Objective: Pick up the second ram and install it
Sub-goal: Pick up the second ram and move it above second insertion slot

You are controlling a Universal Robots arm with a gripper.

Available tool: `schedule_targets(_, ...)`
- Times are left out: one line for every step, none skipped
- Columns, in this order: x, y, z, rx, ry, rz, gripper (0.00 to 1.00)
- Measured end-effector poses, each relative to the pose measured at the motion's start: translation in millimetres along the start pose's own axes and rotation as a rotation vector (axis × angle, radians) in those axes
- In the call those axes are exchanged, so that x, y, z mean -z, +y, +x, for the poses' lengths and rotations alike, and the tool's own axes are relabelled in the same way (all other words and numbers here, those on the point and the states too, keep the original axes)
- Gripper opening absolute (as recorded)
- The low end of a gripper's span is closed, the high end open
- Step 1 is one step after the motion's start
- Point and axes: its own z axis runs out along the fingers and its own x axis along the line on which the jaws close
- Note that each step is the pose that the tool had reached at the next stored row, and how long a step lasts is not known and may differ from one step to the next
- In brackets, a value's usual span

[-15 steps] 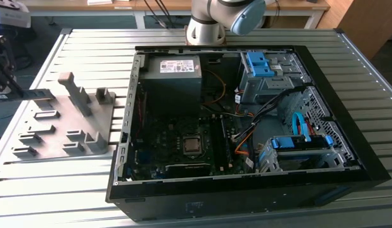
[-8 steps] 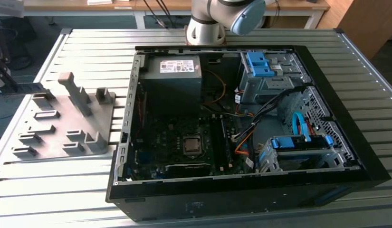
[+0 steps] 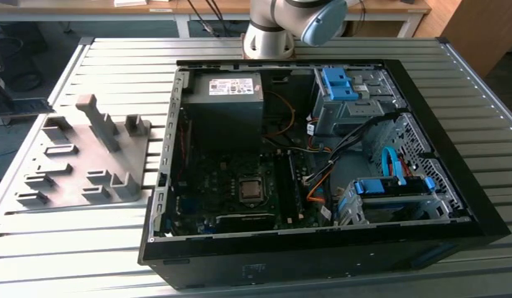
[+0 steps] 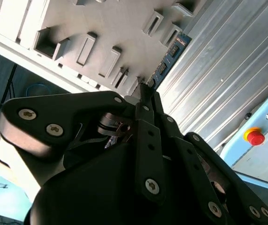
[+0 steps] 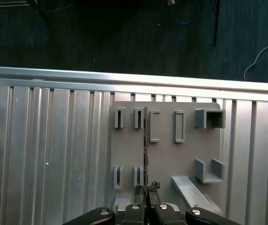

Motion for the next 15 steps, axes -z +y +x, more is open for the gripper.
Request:
schedule_targets(2.3, 0.0, 0.0, 0.000, 0.0000, 0.0000, 0.14)
schedule_targets(4.7, 0.0, -0.1, 0.000, 0.0000, 0.0001, 0.14)
schedule_targets(7.1, -0.1, -0.1, 0.000, -0.0001, 0.0002, 0.14)
schedule_targets(9.7, -0.1, -0.1, 0.000, 0.0000, 0.0001, 0.14)
schedule_targets(12.1, -0.1, -0.1, 0.000, -0.0001, 0.0001, 0.14)
schedule_targets(14.5, -0.1, -0.1, 0.000, 0.0000, 0.0000, 0.14)
schedule_targets(16.9, -0.1, -0.1, 0.000, 0.0000, 0.0000, 0.14)
schedule_targets(19.2, -0.1, -0.2, 0.000, 0.0000, 0.0000, 0.14)
schedule_targets(21.4, -0.2, -0.2, 0.000, -0.0001, 0.0001, 0.14)
schedule_targets(23.7, -0.2, -0.2, 0.000, 0.0000, 0.0001, 0.14)
schedule_targets(26.1, -0.2, -0.2, 0.000, 0.0000, 0.0000, 0.14)
schedule_targets(28.5, -0.2, -0.2, 0.000, 0.0000, 0.0000, 0.14)
schedule_targets(31.1, -0.2, -0.3, 0.000, 0.0000, 0.0000, 0.14)
schedule_targets(34.1, -0.2, -0.3, 0.000, -0.0001, 0.0001, 0.14)
schedule_targets(37.0, -0.3, -0.3, 0.000, -0.0001, 0.0002, 0.14)
